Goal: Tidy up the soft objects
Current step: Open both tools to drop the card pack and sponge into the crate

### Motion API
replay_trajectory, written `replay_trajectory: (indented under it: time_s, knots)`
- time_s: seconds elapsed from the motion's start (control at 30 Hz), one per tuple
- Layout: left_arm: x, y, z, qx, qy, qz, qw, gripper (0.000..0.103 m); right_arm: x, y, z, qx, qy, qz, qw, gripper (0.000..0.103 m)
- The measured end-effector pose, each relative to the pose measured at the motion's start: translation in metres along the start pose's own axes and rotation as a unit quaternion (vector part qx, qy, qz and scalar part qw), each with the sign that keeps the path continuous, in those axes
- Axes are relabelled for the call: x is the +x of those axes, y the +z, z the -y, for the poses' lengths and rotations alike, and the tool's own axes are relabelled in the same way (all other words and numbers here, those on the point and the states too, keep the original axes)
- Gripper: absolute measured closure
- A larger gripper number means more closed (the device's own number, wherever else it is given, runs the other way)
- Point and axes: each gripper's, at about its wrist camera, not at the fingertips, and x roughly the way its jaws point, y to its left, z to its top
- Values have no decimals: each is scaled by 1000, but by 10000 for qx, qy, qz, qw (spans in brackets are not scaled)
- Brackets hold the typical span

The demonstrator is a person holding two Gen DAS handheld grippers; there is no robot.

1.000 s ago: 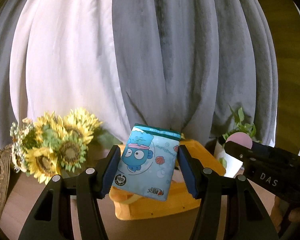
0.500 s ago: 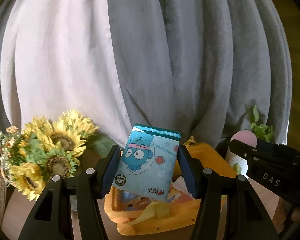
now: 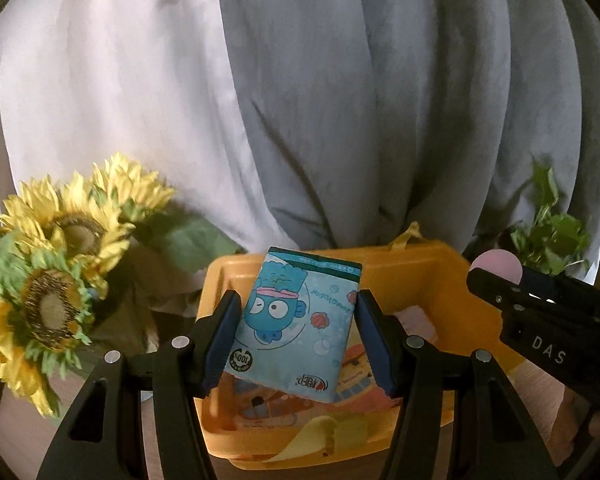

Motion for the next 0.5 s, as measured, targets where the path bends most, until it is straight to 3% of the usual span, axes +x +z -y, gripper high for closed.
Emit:
replay_trajectory:
  time_s: [0.3,0.5]
  knots:
    - [30,-3,-2,-71,-161,-633,9978,43,38,-9,2,5,72,-529,9986,53]
    - [33,-3,-3,-96,-134,-689,9975,32,47,-12,5,53,-30,-704,9975,41]
